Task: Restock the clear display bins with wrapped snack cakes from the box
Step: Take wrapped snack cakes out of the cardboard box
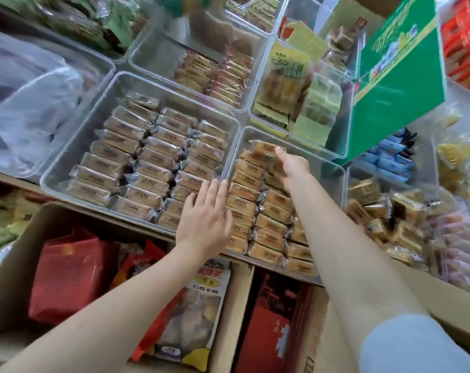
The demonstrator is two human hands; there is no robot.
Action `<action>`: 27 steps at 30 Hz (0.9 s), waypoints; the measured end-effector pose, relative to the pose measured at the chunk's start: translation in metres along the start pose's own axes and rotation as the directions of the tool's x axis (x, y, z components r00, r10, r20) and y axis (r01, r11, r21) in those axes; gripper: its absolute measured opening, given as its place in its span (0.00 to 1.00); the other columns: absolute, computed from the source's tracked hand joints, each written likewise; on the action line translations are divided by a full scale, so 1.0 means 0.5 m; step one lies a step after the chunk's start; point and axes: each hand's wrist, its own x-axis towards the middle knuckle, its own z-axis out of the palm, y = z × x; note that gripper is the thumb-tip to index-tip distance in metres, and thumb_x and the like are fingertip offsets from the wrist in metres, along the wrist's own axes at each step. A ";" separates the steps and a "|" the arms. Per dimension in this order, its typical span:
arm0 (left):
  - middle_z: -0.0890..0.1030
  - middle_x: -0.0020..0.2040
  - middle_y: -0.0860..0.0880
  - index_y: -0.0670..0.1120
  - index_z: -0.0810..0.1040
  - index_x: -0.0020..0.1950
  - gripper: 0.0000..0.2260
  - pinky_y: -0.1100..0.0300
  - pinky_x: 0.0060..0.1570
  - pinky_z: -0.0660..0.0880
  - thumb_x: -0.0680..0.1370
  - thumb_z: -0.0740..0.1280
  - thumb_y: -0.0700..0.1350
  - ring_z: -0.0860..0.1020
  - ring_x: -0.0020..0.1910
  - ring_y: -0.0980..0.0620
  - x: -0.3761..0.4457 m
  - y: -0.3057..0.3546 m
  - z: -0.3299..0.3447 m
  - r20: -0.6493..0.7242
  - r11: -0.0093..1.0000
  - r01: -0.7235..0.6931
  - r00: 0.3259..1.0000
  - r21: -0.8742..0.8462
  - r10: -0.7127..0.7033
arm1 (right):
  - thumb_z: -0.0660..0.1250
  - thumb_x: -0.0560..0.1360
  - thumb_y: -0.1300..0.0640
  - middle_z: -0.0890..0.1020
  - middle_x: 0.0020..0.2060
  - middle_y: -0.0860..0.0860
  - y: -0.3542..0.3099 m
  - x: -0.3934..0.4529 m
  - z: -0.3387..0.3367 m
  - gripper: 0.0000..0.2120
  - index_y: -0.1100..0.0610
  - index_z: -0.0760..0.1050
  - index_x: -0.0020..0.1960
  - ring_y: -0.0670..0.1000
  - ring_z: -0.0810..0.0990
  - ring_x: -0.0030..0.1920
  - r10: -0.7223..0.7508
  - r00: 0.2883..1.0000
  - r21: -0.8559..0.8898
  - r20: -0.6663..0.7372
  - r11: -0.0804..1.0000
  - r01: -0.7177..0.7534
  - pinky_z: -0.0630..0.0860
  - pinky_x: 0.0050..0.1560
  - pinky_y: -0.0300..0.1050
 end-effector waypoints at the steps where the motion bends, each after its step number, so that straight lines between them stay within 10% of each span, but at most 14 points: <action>1: 0.53 0.83 0.45 0.45 0.47 0.83 0.29 0.44 0.77 0.57 0.84 0.46 0.55 0.51 0.82 0.47 0.001 0.000 0.000 0.002 1.000 -0.001 1.000 0.000 0.001 | 0.74 0.75 0.50 0.79 0.55 0.51 0.003 0.008 0.014 0.18 0.58 0.76 0.59 0.54 0.77 0.56 0.011 1.000 -0.037 -0.007 0.999 -0.012 0.75 0.64 0.53; 15: 0.48 0.83 0.45 0.45 0.42 0.83 0.30 0.45 0.79 0.53 0.84 0.44 0.56 0.46 0.82 0.47 0.000 -0.001 0.004 0.033 1.000 -0.001 0.999 0.027 0.000 | 0.68 0.77 0.42 0.76 0.53 0.52 0.031 0.034 0.071 0.20 0.54 0.69 0.60 0.55 0.76 0.54 -0.146 0.986 -0.385 -0.078 0.917 0.105 0.74 0.57 0.53; 21: 0.47 0.83 0.46 0.47 0.41 0.83 0.30 0.46 0.79 0.50 0.84 0.46 0.55 0.44 0.82 0.48 -0.007 0.007 -0.018 0.060 1.000 0.000 0.998 0.000 0.000 | 0.65 0.79 0.44 0.68 0.71 0.58 0.016 -0.066 0.024 0.29 0.57 0.64 0.73 0.57 0.74 0.61 -0.284 0.959 -0.556 -0.016 0.799 0.228 0.72 0.59 0.52; 27: 0.50 0.83 0.46 0.46 0.48 0.83 0.28 0.47 0.79 0.47 0.85 0.48 0.54 0.46 0.82 0.48 -0.031 0.024 -0.015 -0.019 1.000 0.020 1.000 -0.002 -0.020 | 0.60 0.83 0.51 0.84 0.43 0.55 0.021 -0.352 -0.240 0.13 0.56 0.80 0.49 0.50 0.83 0.40 -0.499 0.789 -0.316 0.358 0.730 0.606 0.78 0.41 0.43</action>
